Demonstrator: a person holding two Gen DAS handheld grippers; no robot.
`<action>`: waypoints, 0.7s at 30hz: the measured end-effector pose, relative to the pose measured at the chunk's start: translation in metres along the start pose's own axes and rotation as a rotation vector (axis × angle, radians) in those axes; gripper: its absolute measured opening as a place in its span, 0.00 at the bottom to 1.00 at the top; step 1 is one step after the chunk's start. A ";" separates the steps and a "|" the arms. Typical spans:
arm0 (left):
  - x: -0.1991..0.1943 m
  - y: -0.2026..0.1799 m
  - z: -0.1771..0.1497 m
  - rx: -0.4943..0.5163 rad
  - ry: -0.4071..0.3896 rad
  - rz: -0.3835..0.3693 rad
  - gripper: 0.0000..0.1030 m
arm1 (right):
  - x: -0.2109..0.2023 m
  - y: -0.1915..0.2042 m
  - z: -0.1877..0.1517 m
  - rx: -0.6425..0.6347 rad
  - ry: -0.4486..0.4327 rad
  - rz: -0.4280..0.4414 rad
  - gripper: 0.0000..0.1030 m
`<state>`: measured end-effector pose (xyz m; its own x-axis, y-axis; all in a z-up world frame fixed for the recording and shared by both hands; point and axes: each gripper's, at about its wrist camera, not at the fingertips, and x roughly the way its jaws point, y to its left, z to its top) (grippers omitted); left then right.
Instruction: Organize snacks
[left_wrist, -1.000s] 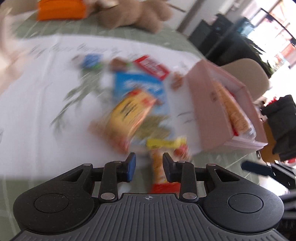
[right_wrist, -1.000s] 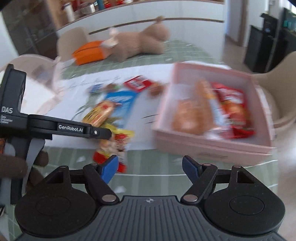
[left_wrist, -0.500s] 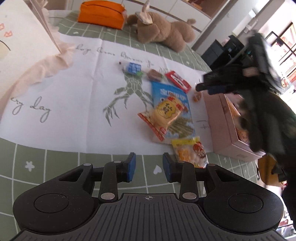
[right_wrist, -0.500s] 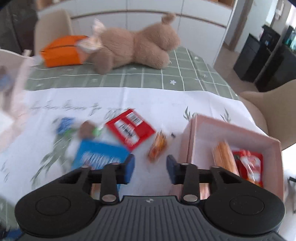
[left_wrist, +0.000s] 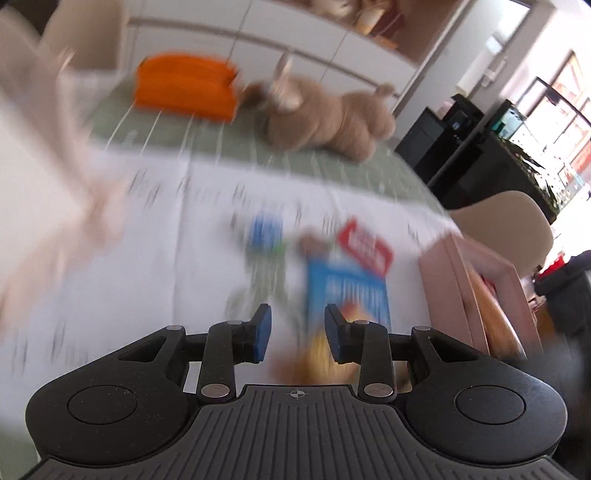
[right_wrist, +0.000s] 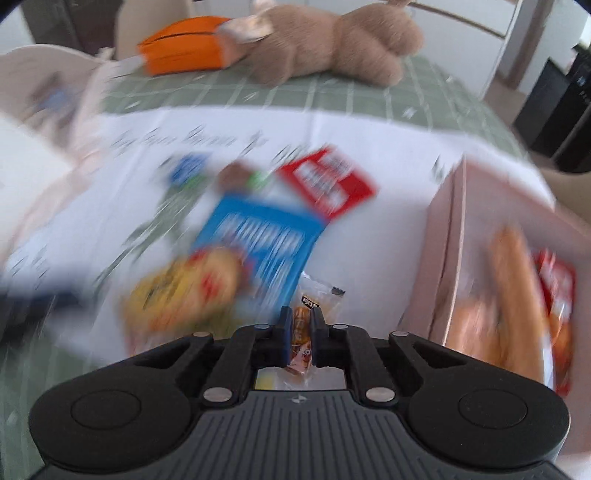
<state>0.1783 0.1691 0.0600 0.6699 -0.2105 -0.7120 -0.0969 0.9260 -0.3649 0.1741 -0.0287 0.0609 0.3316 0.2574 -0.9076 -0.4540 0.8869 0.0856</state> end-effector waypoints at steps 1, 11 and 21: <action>0.011 -0.003 0.015 0.026 -0.015 -0.002 0.34 | -0.004 0.001 -0.010 0.017 0.003 0.019 0.09; 0.102 -0.007 0.054 0.139 0.109 0.020 0.28 | -0.047 0.002 -0.088 0.011 -0.055 -0.013 0.25; 0.044 -0.036 -0.033 0.397 0.175 0.070 0.23 | -0.049 -0.007 -0.115 0.115 -0.112 0.094 0.58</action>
<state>0.1866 0.1162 0.0218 0.5333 -0.1613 -0.8304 0.1755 0.9814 -0.0779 0.0655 -0.0914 0.0575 0.3853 0.3766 -0.8424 -0.3918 0.8933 0.2202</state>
